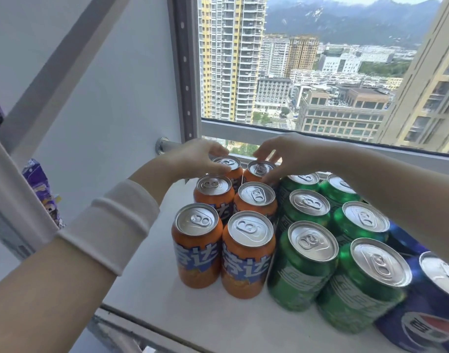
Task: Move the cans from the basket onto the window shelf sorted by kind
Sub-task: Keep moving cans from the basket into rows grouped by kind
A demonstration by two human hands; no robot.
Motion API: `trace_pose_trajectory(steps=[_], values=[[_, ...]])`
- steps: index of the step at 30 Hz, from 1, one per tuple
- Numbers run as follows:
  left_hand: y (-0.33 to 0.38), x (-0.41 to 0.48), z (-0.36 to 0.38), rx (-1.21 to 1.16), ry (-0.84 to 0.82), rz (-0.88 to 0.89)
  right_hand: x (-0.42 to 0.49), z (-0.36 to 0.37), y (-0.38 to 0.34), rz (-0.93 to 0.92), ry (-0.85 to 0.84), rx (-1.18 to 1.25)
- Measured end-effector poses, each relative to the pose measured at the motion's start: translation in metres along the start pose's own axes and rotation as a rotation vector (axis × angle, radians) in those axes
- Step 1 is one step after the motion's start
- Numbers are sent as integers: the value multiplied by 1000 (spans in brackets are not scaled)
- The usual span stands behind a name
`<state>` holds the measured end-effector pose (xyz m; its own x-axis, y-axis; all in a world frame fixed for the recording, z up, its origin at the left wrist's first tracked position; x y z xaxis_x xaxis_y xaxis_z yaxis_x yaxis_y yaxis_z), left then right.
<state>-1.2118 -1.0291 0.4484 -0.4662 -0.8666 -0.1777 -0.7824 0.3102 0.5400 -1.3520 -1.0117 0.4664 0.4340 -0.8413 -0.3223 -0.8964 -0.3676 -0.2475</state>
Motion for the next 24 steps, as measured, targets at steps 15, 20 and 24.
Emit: trace_pose_trajectory(steps=[15, 20, 24], values=[[13, -45, 16, 34, -22, 107, -40, 13, -40, -97, 42, -51], [13, -45, 15, 64, 33, 112, -41, 20, -40, -70, 67, -87], [15, -46, 16, 67, 3, 127, -41, 20, -38, -33, 88, -94]])
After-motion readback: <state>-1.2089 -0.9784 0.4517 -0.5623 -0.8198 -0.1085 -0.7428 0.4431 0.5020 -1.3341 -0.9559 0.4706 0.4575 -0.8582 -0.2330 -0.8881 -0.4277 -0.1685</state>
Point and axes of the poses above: each hand's wrist, its own x-axis towards the middle knuckle, its own z-axis out of the palm, y = z × x, the point moved 8 cm from there along x, towards the middle knuckle, and after that the axes turned 15 degrees about -y, right-handed, at the moved point
